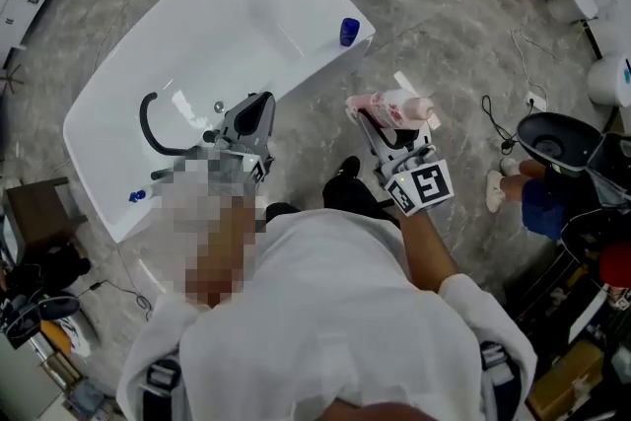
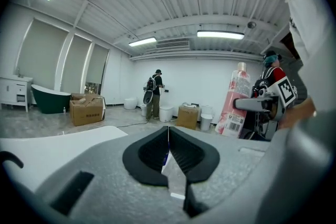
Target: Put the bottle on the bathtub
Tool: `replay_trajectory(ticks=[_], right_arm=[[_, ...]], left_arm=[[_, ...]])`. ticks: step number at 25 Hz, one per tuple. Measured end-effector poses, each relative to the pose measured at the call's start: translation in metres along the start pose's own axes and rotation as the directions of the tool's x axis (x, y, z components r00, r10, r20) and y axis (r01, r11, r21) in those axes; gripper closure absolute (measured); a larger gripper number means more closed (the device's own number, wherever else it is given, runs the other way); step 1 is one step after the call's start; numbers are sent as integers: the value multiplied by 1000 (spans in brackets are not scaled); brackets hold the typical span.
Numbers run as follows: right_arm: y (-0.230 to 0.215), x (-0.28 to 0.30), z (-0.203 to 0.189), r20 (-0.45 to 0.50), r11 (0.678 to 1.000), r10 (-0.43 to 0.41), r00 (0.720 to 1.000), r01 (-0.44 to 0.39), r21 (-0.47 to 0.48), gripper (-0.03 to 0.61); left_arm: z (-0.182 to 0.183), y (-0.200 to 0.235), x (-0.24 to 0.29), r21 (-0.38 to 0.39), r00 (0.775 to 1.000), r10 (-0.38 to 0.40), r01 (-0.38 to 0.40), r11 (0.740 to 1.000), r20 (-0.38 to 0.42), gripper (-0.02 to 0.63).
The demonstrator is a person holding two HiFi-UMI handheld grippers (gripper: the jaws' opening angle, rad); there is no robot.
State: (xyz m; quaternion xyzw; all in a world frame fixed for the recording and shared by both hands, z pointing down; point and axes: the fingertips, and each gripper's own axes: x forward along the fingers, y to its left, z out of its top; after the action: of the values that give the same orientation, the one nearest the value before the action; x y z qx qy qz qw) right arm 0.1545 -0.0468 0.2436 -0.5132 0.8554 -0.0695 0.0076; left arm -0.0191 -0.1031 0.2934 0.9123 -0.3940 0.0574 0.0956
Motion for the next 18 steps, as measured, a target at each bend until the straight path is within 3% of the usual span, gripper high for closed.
replay_trajectory(ticks=[11, 18], right_arm=[[-55, 97, -47, -57, 989, 142, 988, -144, -35, 356], [-62, 151, -114, -103, 985, 170, 980, -171, 1, 356]], left_arm=[[-43, 40, 73, -32, 986, 165, -166, 986, -33, 597], [-101, 63, 99, -111, 968, 248, -250, 962, -34, 595]])
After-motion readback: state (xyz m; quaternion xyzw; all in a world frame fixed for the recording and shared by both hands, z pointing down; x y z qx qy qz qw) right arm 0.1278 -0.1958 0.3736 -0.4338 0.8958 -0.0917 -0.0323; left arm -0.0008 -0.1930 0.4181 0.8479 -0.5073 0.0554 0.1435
